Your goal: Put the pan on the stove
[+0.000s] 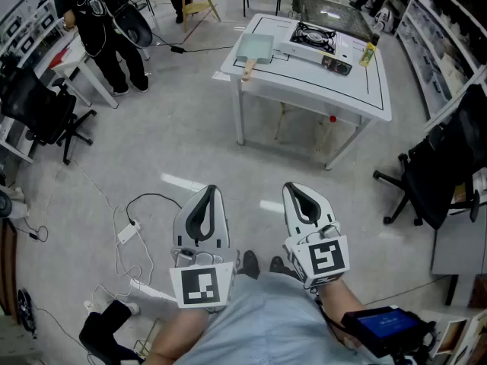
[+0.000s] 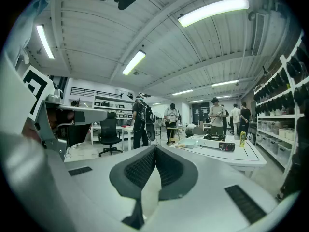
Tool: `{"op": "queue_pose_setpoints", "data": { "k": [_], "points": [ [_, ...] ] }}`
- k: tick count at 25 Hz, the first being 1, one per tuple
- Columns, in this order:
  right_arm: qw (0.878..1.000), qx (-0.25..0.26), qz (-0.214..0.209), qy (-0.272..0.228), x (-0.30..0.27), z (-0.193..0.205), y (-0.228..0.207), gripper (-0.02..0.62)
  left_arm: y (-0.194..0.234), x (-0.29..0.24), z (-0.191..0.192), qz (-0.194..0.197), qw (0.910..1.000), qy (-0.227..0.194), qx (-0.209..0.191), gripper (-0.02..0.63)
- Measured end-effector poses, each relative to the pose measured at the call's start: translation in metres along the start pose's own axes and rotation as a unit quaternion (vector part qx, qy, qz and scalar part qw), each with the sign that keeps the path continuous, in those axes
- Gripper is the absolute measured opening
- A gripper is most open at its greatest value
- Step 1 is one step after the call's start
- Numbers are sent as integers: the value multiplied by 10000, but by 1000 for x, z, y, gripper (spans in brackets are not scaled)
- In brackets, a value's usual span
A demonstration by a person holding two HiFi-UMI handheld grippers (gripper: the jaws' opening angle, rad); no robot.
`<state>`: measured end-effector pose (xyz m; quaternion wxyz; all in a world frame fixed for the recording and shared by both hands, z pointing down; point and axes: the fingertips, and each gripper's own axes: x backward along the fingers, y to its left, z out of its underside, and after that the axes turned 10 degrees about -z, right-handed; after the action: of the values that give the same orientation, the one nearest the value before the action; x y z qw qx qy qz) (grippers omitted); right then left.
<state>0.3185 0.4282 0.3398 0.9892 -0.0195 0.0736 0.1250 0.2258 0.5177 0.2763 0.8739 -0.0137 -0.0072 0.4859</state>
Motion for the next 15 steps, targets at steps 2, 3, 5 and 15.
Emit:
{"op": "queue_pose_setpoints", "data": {
  "k": [2, 3, 5, 15],
  "points": [
    [10000, 3, -4, 13, -3, -2, 1, 48, 3, -2, -2, -2, 10000, 3, 10, 17],
    [10000, 5, -2, 30, -5, -2, 2, 47, 4, -3, -2, 0, 10000, 6, 17, 18],
    [10000, 8, 21, 85, -10, -1, 4, 47, 9, -5, -2, 20, 10000, 6, 24, 17],
    [9997, -193, 116, -4, -38, 0, 3, 51, 34, -23, 13, 128, 9998, 128, 77, 18]
  ]
}}
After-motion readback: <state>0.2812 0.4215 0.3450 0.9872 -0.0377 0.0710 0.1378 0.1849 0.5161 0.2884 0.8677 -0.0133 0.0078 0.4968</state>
